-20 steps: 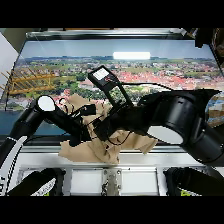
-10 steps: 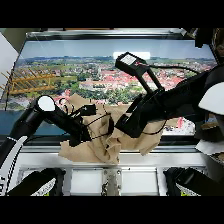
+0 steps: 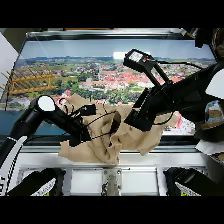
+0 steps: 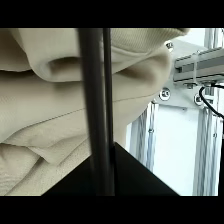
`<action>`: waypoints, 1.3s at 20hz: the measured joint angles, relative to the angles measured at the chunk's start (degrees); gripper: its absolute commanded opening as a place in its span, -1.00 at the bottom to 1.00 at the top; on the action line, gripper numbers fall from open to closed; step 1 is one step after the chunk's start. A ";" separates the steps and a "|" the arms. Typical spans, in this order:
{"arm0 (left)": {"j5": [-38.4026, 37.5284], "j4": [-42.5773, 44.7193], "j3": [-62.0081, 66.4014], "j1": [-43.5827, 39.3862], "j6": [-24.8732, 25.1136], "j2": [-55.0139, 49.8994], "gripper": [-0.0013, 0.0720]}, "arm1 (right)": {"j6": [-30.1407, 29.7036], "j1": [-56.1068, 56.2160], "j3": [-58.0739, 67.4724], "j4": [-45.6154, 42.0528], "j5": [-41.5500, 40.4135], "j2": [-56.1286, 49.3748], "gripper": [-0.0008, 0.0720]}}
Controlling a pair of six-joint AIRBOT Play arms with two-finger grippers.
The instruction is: Fold the clothes and pants, and hang the long-sleeved shirts on hangers.
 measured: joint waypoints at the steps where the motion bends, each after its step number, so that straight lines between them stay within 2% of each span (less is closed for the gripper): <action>1: 0.00 0.00 0.00 0.00 0.00 0.00 -0.92 | -2.16 -0.74 0.00 0.35 -0.11 0.22 0.77; 5: -0.02 0.00 0.00 0.00 0.00 0.00 -0.92 | -9.77 -5.55 -0.02 5.55 -0.70 0.74 0.77; 8: 0.00 0.00 0.00 0.00 -0.11 0.00 -0.92 | -14.58 -7.08 -0.55 12.72 -0.79 0.83 0.77; 12: 0.04 0.00 0.00 0.00 -0.07 0.00 -0.92 | -16.20 -8.87 -0.94 15.56 -0.87 0.83 0.77; 15: 0.20 0.00 0.00 0.00 0.02 0.00 -0.92 | -9.62 -9.62 -1.09 7.87 -0.83 1.20 0.77; 20: 0.20 -0.02 0.00 0.00 0.02 0.00 -0.92 | 8.70 -6.27 -1.90 -6.64 -0.48 3.23 0.77; 22: 0.22 -0.02 0.00 0.00 0.02 0.00 -0.92 | 13.09 -4.24 -2.14 -8.31 -0.31 3.58 0.77; 26: 0.50 -0.04 0.00 0.00 0.02 0.00 -0.92 | 17.00 -2.05 -2.34 -5.35 -0.24 3.78 0.77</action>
